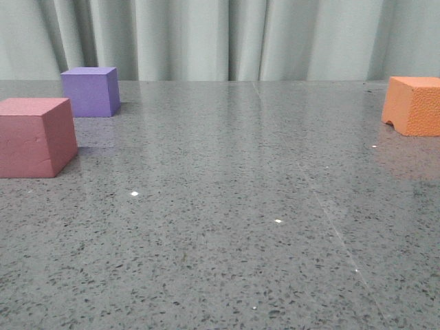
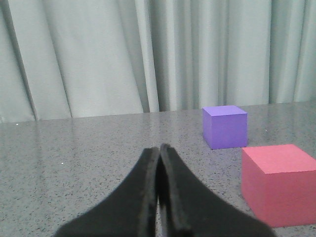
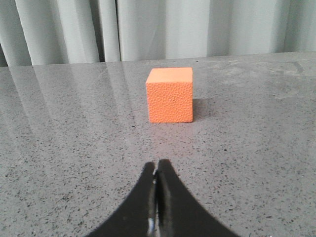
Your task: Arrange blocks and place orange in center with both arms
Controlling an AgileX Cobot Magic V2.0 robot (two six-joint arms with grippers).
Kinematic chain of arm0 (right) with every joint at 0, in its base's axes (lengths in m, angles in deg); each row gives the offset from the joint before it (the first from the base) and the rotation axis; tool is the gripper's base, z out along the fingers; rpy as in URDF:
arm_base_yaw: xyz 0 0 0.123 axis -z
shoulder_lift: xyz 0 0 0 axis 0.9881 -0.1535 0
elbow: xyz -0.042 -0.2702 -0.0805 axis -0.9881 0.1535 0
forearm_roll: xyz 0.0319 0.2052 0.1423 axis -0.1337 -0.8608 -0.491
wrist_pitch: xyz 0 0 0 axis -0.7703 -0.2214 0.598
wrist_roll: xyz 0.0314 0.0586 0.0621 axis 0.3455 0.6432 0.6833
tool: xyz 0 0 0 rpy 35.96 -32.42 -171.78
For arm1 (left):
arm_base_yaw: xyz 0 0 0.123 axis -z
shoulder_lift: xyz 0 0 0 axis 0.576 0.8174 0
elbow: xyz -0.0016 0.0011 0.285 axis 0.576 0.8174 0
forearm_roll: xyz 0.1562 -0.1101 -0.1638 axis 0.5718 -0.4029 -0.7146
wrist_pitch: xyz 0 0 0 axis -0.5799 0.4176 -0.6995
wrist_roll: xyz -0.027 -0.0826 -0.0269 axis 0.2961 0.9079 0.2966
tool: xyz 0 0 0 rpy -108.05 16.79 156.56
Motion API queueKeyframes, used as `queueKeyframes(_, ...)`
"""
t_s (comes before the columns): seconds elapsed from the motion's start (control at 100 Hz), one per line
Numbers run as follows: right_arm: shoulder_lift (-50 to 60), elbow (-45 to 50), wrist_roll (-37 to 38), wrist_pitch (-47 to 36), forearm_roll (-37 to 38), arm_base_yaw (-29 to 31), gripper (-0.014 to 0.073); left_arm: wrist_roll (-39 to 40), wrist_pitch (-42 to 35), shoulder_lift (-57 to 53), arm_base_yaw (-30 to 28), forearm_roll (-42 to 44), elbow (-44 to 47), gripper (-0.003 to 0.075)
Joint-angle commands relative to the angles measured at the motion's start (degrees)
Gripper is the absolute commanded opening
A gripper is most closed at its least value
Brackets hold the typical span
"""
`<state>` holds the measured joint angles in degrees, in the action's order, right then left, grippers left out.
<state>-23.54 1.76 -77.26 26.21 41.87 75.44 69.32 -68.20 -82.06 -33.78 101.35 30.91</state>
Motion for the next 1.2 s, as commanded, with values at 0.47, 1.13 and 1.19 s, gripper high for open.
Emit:
queueKeyframes(0.47, 1.34, -0.77, -0.46, -4.65, -0.21, 0.42, -0.0067, 0.17, -4.50, -1.91, -0.03, -0.43, 3.14, -0.0019)
queueKeyframes(1.13, -2.16, -12.36, 4.50, 6.91, -0.44, 0.46, -0.0067, 0.17, -4.50, -1.91, -0.03, -0.43, 3.14, -0.0019)
queueKeyframes(1.19, -4.92, -16.86, 4.64, 13.38, -0.44, 0.46, -0.0067, 0.17, -4.50, -1.91, -0.03, -0.43, 3.14, -0.0019)
